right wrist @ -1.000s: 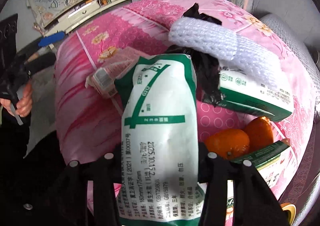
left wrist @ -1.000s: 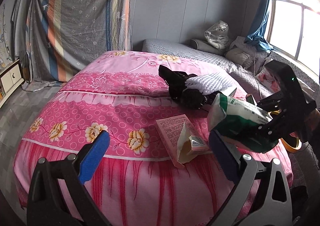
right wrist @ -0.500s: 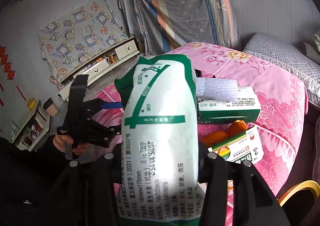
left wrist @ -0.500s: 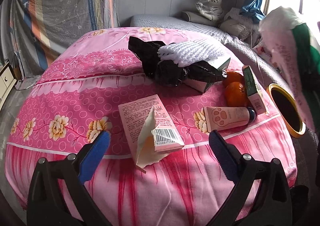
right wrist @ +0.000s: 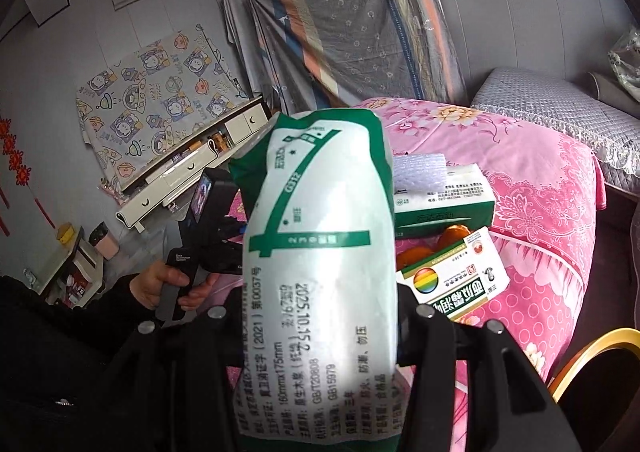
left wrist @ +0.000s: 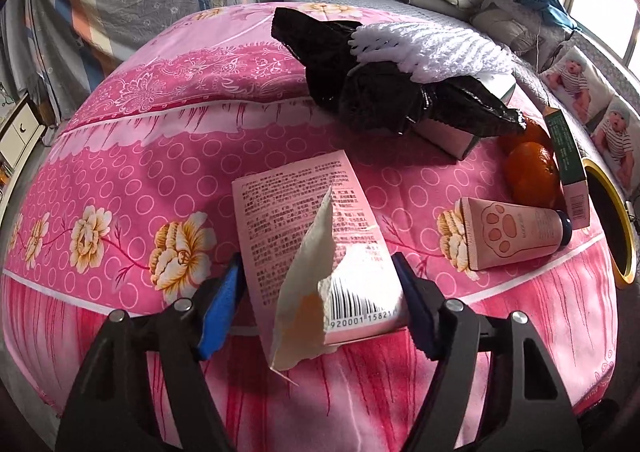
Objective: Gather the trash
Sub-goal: 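Grasp the pink paper box with the left tool while the right tool holds the bag, then carry the pink box with the left tool over the bin while the right tool carries the bag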
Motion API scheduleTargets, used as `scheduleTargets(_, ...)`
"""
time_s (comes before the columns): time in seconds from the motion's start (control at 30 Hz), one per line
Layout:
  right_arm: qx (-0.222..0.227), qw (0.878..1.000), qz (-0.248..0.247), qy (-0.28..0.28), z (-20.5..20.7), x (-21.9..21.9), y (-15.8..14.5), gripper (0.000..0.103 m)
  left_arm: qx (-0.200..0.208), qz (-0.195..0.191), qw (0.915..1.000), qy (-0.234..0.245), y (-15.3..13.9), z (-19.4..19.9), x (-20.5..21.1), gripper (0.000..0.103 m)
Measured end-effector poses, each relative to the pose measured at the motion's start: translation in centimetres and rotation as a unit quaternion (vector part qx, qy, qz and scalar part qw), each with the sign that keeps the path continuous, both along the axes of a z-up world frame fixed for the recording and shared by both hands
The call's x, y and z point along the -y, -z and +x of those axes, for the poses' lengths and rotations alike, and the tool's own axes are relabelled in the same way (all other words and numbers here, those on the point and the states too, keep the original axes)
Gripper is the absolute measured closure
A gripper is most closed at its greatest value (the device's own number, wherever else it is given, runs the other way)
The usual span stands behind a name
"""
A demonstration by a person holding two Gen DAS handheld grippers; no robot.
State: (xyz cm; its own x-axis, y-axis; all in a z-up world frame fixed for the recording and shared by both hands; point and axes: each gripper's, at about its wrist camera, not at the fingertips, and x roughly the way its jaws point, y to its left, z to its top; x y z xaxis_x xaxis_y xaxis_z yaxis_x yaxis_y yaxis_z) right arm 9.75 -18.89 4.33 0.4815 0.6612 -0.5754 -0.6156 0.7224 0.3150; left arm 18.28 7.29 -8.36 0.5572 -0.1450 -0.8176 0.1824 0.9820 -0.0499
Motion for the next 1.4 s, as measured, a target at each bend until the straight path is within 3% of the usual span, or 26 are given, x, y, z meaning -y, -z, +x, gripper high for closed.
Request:
scheduleTargets(0.1, 0.001, 1.000, 0.005, 0.007, -0.3, 0.2, -0.2, 0.058, 0.007, -0.004, 0.9999, -0.011, -0.2, 0.1, -0.4, 0.046)
scheduleTargets(0.17, 0.004, 1.000, 0.008, 0.010, -0.4, 0.4, -0.4, 0.058, 0.009, -0.027, 0.9995, -0.013, -0.8, -0.2, -1.1, 0.054)
scheduleTargets(0.3, 0.004, 1.000, 0.011, 0.014, -0.8, 0.7, -0.6, 0.058, 0.037, -0.043, 0.9983, -0.013, -2.8, -2.0, -1.9, 0.056)
scheduleTargets(0.43, 0.002, 1.000, 0.015, 0.020, -1.0, 0.8, -0.4, 0.058, 0.095, -0.047, 0.9942, -0.018, -5.6, -4.5, -2.3, 0.057)
scheduleTargets(0.63, 0.001, 0.999, 0.025, 0.040, -1.2, 1.3, -0.3, 0.058, 0.201, -0.040, 0.9786, -0.014, -11.0, -8.0, -0.9, 0.056)
scheduleTargets(0.87, 0.049, 0.992, 0.049, 0.107, -2.4, 3.6, -2.5, 0.058, 0.288, -0.046, 0.9561, 0.023, -16.9, -9.3, 3.4, 0.056)
scheduleTargets(1.0, 0.089, 0.981, 0.064, 0.160, -3.7, 5.9, -4.0, 0.058, 0.323, -0.054, 0.9437, 0.047, -19.1, -9.7, 6.9, 0.056)
scheduleTargets(1.17, 0.140, 0.959, 0.075, 0.236, -5.4, 9.3, -5.1, 0.058, 0.342, -0.072, 0.9336, 0.078, -20.7, -9.7, 11.3, 0.056)
scheduleTargets(1.4, 0.185, 0.919, 0.072, 0.341, -7.8, 14.6, -5.1, 0.058, 0.354, -0.095, 0.9228, 0.121, -21.4, -9.1, 17.4, 0.056)
